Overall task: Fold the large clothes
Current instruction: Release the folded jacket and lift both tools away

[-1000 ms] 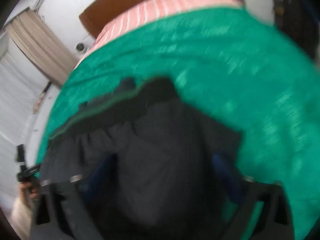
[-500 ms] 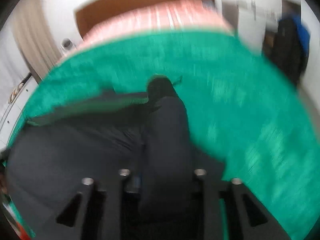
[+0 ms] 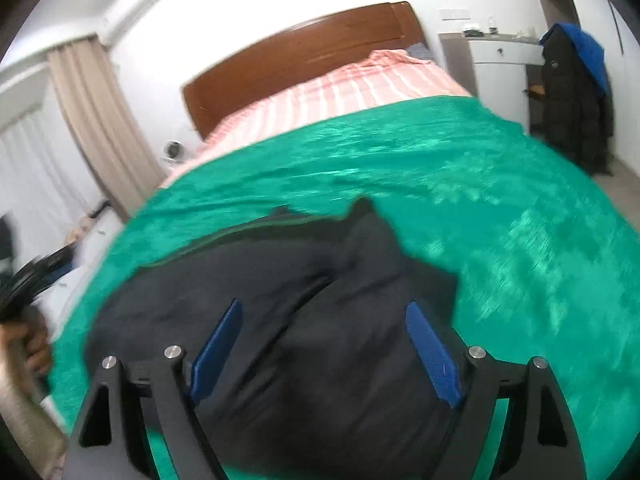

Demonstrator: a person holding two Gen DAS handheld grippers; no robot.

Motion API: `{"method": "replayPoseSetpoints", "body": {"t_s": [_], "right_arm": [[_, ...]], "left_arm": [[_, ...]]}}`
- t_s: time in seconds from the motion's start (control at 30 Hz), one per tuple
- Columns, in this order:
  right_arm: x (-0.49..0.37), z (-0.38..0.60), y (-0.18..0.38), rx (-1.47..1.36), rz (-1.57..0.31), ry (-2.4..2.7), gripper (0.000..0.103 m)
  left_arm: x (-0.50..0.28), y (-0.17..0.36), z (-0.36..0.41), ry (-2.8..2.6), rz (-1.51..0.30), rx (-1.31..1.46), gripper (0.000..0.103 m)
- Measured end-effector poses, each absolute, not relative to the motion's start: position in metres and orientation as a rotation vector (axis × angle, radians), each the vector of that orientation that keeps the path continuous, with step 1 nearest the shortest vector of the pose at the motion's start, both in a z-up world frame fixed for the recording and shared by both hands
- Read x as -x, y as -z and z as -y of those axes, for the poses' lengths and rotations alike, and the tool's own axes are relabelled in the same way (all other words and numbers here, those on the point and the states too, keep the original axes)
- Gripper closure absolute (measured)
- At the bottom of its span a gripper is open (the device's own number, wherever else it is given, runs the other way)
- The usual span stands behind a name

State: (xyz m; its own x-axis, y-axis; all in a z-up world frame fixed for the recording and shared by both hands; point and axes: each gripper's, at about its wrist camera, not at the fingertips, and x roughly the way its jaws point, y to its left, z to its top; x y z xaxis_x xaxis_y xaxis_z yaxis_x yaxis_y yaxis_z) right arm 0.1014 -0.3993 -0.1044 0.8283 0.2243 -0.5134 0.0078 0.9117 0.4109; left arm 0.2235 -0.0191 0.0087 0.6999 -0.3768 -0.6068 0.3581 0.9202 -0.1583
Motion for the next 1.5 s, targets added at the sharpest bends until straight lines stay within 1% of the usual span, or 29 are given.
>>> {"method": "replayPoseSetpoints", "body": {"t_s": [0.07,0.13,0.17,0.2,0.27,0.37,0.47,0.53,0.57,0.63,0.73,0.87,1.03,1.1,1.2,1.3,1.5], "right_arm": [[-0.074,0.388,0.106,-0.442,-0.564,-0.163,0.02],[-0.04,0.376,0.113,-0.467,-0.545,-0.189,0.017],[-0.022,0.37,0.119,-0.477,-0.543,-0.194,0.017],[-0.016,0.366,0.125,-0.48,-0.546,-0.191,0.017],[0.005,0.358,0.136,-0.463,-0.56,-0.181,0.017],[0.036,0.346,0.143,-0.38,-0.555,-0.157,0.017],[0.055,0.342,0.144,-0.324,-0.531,-0.145,0.017],[0.062,0.34,0.147,-0.323,-0.508,-0.143,0.017],[0.061,0.34,0.149,-0.331,-0.502,-0.147,0.017],[0.055,0.335,0.152,-0.332,-0.514,-0.156,0.017],[0.051,0.329,0.158,-0.324,-0.538,-0.162,0.017],[0.068,0.32,0.161,-0.283,-0.546,-0.151,0.017],[0.076,0.301,0.173,-0.239,-0.6,-0.168,0.017],[0.078,0.291,0.173,-0.224,-0.606,-0.189,0.017],[0.08,0.272,0.169,-0.168,-0.603,-0.232,0.017],[0.086,0.254,0.164,-0.102,-0.608,-0.271,0.017],[0.101,0.223,0.153,-0.008,-0.626,-0.316,0.017]], "left_arm": [[-0.229,0.017,0.044,0.368,-0.733,-0.059,0.004],[-0.238,0.076,0.073,0.306,-0.853,-0.225,0.002],[-0.238,0.1,0.079,0.297,-0.869,-0.277,0.001],[-0.234,0.111,0.082,0.279,-0.817,-0.31,0.001],[-0.232,0.108,0.084,0.265,-0.803,-0.305,0.001],[-0.223,0.083,0.074,0.283,-0.83,-0.253,0.006],[-0.189,0.06,0.062,0.341,-0.768,-0.25,0.004],[-0.16,0.055,0.06,0.374,-0.738,-0.27,0.003],[-0.153,0.06,0.063,0.37,-0.751,-0.289,0.003],[-0.156,0.088,0.07,0.347,-0.797,-0.327,0.003],[-0.16,0.119,0.081,0.295,-0.799,-0.393,0.001],[-0.149,0.109,0.074,0.302,-0.82,-0.387,0.002],[-0.083,0.092,0.039,0.368,-0.814,-0.341,0.002],[-0.054,0.099,0.021,0.393,-0.85,-0.295,0.002],[-0.022,0.125,0.0,0.386,-0.921,-0.245,0.002],[-0.006,0.143,-0.007,0.364,-0.961,-0.226,0.002],[0.004,0.152,-0.011,0.367,-0.959,-0.214,0.0]]}}
